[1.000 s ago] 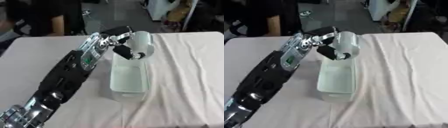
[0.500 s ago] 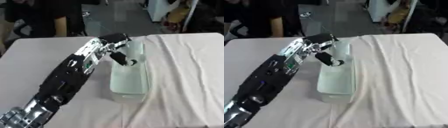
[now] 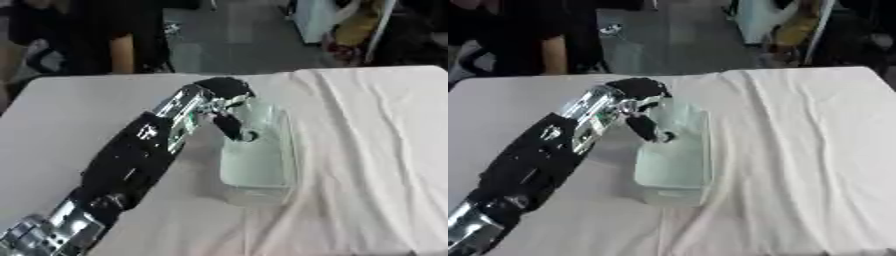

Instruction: Pick up objects on the table and place them in the box.

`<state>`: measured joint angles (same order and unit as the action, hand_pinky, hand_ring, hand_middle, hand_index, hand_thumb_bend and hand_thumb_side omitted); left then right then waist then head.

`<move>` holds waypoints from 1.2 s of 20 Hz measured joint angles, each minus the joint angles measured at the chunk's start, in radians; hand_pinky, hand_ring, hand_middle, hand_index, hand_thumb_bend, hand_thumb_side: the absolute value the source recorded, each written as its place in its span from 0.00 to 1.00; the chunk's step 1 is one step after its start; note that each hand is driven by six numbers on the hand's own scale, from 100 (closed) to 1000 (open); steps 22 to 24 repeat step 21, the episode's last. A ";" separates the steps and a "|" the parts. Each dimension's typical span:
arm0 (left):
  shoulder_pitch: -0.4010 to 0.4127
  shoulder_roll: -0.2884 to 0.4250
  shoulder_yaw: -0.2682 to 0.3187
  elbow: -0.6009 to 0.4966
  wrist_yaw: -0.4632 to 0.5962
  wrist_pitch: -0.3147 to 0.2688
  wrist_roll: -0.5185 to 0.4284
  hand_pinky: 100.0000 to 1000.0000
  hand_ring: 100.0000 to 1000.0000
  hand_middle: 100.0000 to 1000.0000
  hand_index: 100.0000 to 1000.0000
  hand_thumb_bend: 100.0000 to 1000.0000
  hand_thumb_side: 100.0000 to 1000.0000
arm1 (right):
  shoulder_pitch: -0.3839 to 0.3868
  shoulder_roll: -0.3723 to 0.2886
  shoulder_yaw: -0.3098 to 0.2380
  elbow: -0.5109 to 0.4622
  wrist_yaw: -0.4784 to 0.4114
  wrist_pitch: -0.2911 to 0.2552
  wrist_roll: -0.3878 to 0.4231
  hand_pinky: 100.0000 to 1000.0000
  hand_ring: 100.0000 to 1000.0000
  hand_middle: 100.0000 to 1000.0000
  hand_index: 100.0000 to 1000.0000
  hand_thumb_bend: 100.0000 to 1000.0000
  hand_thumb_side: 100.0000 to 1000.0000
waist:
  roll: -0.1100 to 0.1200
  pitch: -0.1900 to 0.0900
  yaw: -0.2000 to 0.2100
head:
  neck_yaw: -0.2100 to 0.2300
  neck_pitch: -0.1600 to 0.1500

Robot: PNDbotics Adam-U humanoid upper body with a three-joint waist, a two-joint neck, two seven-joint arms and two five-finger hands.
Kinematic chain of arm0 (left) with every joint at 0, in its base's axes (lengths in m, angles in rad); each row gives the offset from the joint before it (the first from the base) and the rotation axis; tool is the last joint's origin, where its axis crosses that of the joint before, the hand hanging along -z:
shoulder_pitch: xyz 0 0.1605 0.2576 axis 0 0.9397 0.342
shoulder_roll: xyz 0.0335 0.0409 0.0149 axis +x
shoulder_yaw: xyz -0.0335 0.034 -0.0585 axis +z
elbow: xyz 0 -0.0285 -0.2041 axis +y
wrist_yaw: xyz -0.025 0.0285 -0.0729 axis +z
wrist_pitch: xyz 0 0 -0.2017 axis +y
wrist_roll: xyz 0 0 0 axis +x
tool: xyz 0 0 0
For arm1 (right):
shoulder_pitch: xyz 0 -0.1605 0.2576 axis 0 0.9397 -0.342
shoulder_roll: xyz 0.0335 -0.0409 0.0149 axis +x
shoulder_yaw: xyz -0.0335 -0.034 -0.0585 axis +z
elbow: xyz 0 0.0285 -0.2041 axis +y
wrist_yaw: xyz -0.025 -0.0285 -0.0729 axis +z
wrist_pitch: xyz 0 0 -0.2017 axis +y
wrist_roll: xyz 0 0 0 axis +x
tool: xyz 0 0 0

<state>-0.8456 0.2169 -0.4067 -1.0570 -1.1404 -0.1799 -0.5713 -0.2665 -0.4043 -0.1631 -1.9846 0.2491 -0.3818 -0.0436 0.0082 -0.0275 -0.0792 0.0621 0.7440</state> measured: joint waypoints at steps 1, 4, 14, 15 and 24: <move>0.000 0.000 0.001 0.002 -0.015 -0.019 -0.020 1.00 1.00 1.00 1.00 0.94 1.00 | 0.000 0.000 0.000 0.000 0.000 0.000 0.000 0.67 0.82 0.90 0.94 0.00 0.47 | 0.000 0.000 0.000 | 0.000 0.000; 0.000 0.000 0.008 0.002 -0.035 -0.055 -0.044 1.00 1.00 1.00 1.00 0.96 1.00 | 0.000 0.000 0.000 0.000 0.000 0.000 0.000 0.67 0.82 0.90 0.94 0.00 0.47 | 0.000 0.000 0.000 | 0.000 0.000; 0.000 0.000 0.013 -0.008 -0.045 -0.079 -0.041 1.00 1.00 1.00 1.00 0.98 1.00 | 0.000 0.000 0.000 0.000 0.000 0.000 0.000 0.67 0.82 0.90 0.94 0.00 0.47 | 0.000 0.000 0.000 | 0.000 0.000; 0.000 0.000 0.013 -0.008 -0.045 -0.079 -0.041 1.00 1.00 1.00 1.00 0.98 1.00 | 0.000 0.000 0.000 0.000 0.000 0.000 0.000 0.67 0.82 0.90 0.94 0.00 0.47 | 0.000 0.000 0.000 | 0.000 0.000; 0.000 0.000 0.013 -0.011 -0.049 -0.079 -0.042 1.00 1.00 1.00 1.00 0.98 1.00 | 0.000 0.000 0.000 0.000 0.000 0.000 0.000 0.67 0.82 0.90 0.94 0.00 0.47 | 0.000 0.000 0.000 | 0.000 0.000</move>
